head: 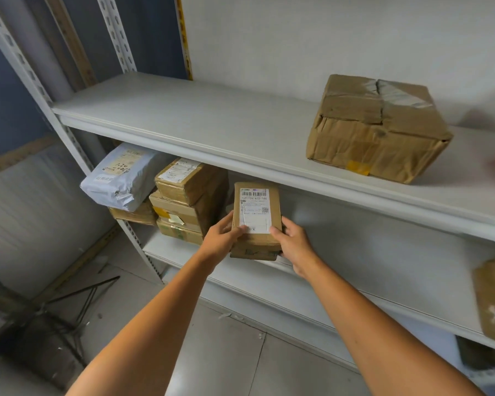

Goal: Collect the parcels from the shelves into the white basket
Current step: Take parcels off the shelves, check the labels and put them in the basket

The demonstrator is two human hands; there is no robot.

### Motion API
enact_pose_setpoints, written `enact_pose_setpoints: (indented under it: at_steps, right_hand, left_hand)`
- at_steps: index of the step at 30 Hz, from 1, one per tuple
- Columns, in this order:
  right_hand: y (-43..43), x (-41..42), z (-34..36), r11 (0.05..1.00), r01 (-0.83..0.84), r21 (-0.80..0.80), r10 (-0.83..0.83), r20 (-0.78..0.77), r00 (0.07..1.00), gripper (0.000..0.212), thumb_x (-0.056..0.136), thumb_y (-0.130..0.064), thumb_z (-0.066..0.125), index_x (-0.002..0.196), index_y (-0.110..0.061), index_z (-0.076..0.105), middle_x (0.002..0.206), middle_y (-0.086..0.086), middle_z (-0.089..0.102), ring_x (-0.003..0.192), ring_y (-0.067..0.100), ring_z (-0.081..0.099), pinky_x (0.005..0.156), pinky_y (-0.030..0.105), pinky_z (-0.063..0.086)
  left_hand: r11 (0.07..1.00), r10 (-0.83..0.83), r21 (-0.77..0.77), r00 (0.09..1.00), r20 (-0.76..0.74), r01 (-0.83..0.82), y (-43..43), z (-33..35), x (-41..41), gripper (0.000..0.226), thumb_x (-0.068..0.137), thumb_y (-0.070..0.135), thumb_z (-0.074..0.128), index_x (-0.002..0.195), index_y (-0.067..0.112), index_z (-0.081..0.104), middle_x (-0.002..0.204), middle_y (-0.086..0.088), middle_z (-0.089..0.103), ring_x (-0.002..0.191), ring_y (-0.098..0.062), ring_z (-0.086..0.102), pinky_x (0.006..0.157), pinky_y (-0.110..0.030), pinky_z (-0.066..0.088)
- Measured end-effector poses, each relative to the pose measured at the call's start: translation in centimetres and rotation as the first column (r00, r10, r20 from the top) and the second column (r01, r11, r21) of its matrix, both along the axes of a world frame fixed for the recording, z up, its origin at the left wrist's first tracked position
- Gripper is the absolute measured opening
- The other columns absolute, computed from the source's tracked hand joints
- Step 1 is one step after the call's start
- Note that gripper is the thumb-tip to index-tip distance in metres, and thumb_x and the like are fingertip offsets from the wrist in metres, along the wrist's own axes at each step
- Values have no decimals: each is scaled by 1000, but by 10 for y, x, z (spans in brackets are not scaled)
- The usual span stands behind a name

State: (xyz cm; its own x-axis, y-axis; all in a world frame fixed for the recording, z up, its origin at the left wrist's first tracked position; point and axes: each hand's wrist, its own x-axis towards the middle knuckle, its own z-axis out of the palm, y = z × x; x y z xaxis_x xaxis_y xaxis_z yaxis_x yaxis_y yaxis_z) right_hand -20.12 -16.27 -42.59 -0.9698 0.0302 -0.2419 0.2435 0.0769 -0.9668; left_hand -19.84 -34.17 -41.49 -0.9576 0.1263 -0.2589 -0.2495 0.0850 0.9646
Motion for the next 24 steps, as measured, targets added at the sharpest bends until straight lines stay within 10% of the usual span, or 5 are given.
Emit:
enact_pose_setpoints:
  at_steps: [10,24]
  right_hand:
    - [48,54,8,998,-30,53,31,-24,999,38,93,-25,63,130,-28,56,121,-4,64,109,20,61,90,42,56]
    - [64,64,22,961,-78,-266,113,118,987,28,94,-6,57,110,-27,65,111,8,71,99,30,67,71,40,56]
  left_hand:
    - [996,76,34,996,37,-77,52,18,66,68,86,29,69,143,41,34,119,4,63,103,-12,62,68,-18,55]
    - [984,36,-170,989,-143,-60,49,29,90,70,83,55,63,144,48,29,132,5,42,111,-12,48,66,-8,49]
